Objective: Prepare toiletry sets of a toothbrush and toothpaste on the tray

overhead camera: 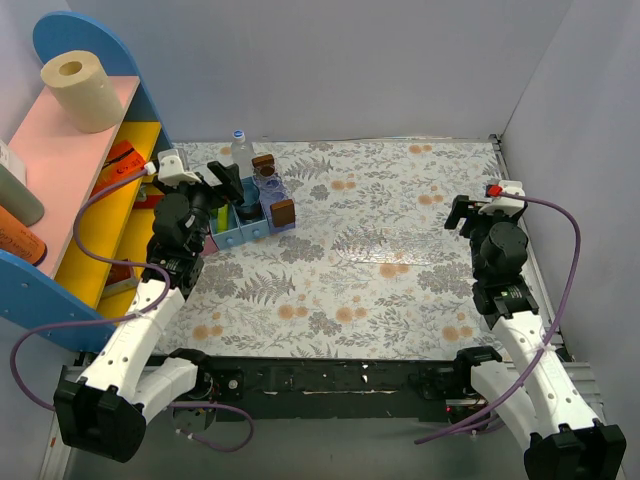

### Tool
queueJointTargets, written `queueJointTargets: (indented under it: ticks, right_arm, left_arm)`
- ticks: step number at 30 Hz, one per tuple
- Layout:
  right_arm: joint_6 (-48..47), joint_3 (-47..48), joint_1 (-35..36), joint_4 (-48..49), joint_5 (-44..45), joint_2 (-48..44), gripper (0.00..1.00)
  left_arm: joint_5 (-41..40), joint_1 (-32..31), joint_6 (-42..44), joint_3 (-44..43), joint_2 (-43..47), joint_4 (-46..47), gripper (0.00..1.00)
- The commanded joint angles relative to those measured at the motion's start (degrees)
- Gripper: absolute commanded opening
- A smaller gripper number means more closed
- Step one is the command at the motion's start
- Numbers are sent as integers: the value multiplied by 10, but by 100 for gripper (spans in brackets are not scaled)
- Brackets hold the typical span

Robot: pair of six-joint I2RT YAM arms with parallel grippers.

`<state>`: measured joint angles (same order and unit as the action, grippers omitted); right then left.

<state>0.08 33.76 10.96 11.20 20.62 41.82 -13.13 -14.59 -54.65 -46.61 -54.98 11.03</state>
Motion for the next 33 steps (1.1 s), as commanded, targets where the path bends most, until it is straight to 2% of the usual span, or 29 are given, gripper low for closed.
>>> queueJointTargets:
  ticks: [1,10,19,27,31,33]
  right_arm:
    - [1,28,1,15,3,-12,87]
    - [1,39,1,-5,-12,-15,85]
    - [1,69,8,-52,-68,20,70]
    - [-45,104,98,-82,-6,80,69]
    - [-49,116,133,-92,2,99,69]
    - [-46,116,145,-92,-1,104,69]
  left_arm:
    - [-14,2,-8,-29,0,-11,98]
    - [-29,2,-14,-28,7,-12,98]
    - [20,2,23,-23,-8,-11,98]
    - [23,1,22,-59,-85,-57,98]
    - [7,10,10,-109,-152,-129,98]
    - [9,29,-3,-122,-174,-155,95]
